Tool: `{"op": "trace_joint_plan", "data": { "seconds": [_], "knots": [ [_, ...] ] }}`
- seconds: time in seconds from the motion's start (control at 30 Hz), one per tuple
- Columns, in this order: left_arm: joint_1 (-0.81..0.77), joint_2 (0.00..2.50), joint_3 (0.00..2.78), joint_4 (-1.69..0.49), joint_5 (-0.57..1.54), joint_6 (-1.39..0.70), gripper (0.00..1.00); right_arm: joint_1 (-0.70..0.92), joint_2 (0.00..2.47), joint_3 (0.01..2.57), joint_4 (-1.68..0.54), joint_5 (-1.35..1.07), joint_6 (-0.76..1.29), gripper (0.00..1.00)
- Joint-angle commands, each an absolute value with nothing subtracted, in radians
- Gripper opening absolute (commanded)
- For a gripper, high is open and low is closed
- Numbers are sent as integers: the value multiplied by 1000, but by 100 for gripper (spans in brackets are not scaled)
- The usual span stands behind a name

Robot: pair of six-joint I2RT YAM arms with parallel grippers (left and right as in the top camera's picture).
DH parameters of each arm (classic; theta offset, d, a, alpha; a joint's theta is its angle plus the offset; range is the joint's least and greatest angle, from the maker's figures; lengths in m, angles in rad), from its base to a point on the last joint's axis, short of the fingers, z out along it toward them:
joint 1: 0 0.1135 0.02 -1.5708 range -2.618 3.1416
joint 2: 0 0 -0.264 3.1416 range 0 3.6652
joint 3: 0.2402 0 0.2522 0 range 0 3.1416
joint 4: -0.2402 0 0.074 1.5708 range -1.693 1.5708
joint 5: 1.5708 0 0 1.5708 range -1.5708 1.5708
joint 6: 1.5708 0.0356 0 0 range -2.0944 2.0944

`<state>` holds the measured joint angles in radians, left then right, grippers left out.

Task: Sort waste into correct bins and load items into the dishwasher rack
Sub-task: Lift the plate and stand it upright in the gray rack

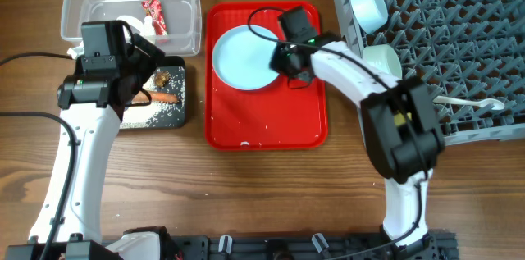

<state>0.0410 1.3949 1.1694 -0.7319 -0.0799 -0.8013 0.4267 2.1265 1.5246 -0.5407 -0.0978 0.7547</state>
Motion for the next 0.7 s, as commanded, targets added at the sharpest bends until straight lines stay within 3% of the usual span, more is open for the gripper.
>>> {"op": "trace_joint_plan", "data": {
  "seconds": [0.0, 0.13, 0.23, 0.4, 0.67],
  "knots": [
    [38, 1397, 1165, -730, -83, -793, 100, 372, 1932, 1524, -543, -11, 553, 4],
    [38, 1397, 1165, -730, -83, -793, 100, 339, 1694, 1524, -565, 120, 306, 4],
    [38, 1397, 1165, -730, -83, -793, 100, 333, 1504, 1524, -615, 484, 185, 4],
    [38, 1397, 1165, -730, -83, -793, 100, 310, 1400, 1524, -598, 995, -11, 4],
    [38, 1397, 1165, -730, -83, -793, 100, 123, 1518, 1524, -291, 899, -496, 4]
  ]
}}
